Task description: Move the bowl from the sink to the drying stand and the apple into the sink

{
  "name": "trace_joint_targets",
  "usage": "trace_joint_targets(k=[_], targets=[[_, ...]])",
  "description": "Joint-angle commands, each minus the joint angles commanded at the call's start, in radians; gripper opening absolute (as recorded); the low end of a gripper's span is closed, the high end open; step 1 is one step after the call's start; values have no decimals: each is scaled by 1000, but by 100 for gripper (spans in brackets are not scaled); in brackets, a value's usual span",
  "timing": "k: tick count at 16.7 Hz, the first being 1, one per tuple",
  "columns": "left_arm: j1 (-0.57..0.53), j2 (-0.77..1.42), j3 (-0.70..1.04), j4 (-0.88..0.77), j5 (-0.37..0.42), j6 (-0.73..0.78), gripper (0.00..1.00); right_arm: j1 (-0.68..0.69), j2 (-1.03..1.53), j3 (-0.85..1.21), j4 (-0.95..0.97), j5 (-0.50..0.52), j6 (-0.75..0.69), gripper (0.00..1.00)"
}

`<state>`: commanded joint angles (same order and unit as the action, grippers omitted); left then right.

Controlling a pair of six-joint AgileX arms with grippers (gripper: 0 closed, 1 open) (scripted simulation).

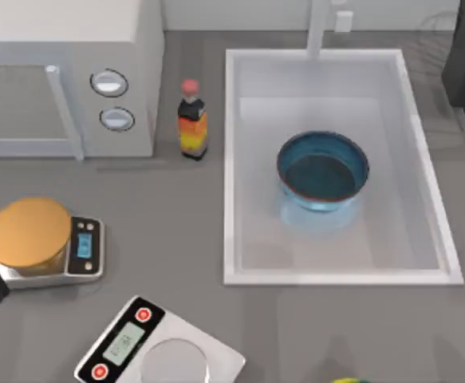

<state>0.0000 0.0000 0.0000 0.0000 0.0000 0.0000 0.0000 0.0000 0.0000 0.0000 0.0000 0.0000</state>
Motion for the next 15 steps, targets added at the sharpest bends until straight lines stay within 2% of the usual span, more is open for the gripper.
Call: trace_joint_targets(k=[4, 7, 10, 15], targets=[[0, 0, 0, 0, 0, 0, 100, 1, 21, 15, -11, 1, 12, 100], [0, 0, 0, 0, 0, 0, 100, 11, 132, 91, -65, 4, 65, 100], [0, 0, 0, 0, 0, 0, 100, 29, 339, 227, -155, 11, 148, 100], [0, 0, 0, 0, 0, 0, 100, 75, 822, 551, -356, 31, 306, 100]])
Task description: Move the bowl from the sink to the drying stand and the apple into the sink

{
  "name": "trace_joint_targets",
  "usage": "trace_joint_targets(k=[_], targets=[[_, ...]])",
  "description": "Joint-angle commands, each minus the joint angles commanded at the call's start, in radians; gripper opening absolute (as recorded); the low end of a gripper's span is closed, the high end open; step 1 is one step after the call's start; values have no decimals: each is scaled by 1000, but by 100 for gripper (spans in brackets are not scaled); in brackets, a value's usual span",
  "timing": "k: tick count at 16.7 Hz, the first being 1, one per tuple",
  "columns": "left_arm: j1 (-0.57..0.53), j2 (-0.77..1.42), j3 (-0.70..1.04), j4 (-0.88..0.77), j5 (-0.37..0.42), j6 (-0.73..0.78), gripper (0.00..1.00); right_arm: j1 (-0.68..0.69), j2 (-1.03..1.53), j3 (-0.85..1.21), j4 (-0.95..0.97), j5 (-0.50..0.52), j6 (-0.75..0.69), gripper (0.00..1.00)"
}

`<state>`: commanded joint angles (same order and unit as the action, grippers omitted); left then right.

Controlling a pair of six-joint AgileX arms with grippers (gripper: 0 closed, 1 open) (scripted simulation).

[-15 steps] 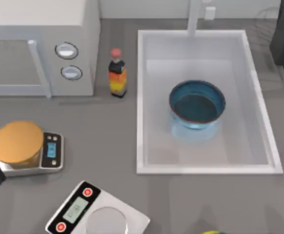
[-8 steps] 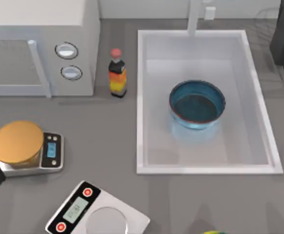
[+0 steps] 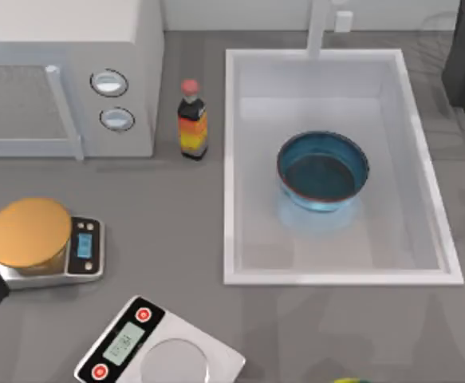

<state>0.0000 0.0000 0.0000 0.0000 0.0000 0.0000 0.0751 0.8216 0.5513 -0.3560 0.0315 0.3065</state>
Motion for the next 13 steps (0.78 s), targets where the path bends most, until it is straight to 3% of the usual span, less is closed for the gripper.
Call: trace_joint_targets(k=[13], targets=[[0, 0, 0, 0, 0, 0, 100, 218, 1231, 1109, -566, 49, 280, 100]])
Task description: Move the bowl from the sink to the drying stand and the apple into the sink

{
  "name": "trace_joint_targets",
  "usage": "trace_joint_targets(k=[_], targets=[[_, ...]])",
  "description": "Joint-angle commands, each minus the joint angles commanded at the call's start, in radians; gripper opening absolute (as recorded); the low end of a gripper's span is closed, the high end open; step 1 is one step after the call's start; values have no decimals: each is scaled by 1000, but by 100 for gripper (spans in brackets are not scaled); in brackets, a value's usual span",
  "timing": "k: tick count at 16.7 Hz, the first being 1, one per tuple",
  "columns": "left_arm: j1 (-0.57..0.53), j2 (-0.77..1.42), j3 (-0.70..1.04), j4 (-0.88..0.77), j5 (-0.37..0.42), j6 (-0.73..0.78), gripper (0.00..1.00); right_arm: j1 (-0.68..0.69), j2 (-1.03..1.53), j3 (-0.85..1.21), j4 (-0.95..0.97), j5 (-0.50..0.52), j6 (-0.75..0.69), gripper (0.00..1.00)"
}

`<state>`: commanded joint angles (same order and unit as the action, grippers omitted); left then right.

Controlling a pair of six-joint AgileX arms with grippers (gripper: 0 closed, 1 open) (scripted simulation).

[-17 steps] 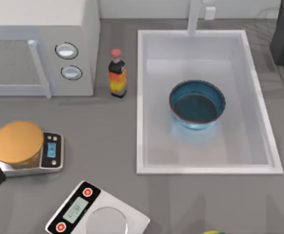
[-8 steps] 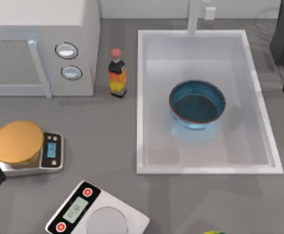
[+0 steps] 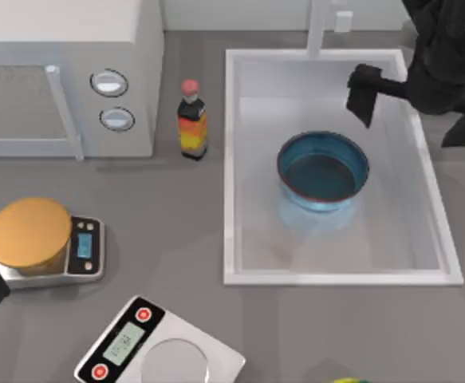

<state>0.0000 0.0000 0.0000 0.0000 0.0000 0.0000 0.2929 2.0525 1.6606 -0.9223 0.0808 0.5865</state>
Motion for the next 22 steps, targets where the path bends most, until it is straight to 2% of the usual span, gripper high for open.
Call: trace_joint_targets(k=[6, 12, 16, 22], targets=[[0, 0, 0, 0, 0, 0, 100, 111, 359, 450, -182, 17, 7, 100], [0, 0, 0, 0, 0, 0, 100, 195, 550, 758, -288, 28, -30, 100], [0, 0, 0, 0, 0, 0, 100, 226, 619, 866, -328, 32, -47, 100], [0, 0, 0, 0, 0, 0, 100, 224, 624, 871, -331, 31, -47, 100]])
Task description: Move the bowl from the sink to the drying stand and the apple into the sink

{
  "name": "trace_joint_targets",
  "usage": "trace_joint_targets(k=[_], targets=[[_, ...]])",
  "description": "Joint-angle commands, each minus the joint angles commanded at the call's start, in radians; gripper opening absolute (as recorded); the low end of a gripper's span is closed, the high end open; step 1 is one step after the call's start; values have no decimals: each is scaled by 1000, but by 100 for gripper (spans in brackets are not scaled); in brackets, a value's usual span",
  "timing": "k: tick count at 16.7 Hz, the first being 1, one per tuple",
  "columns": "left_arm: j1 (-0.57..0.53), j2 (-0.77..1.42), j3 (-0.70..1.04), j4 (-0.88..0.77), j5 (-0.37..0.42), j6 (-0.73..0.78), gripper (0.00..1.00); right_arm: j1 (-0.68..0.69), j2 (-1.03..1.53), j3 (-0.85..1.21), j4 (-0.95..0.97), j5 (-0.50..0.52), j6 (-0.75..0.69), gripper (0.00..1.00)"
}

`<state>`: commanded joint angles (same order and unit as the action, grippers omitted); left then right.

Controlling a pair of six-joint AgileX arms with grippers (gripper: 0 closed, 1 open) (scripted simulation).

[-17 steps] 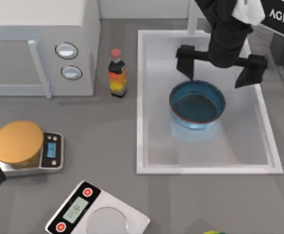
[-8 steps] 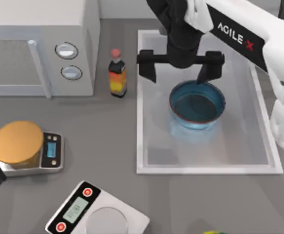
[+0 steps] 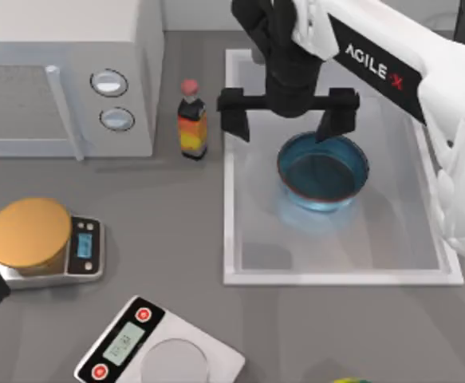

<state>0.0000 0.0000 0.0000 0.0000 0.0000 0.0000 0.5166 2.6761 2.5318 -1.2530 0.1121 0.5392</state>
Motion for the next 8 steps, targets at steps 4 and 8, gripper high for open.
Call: trace_joint_targets(k=[4, 8], targets=[[0, 0, 0, 0, 0, 0, 100, -31, 53, -17, 69, 0, -28, 100], [0, 0, 0, 0, 0, 0, 100, -33, 157, -30, 182, 0, -32, 100]])
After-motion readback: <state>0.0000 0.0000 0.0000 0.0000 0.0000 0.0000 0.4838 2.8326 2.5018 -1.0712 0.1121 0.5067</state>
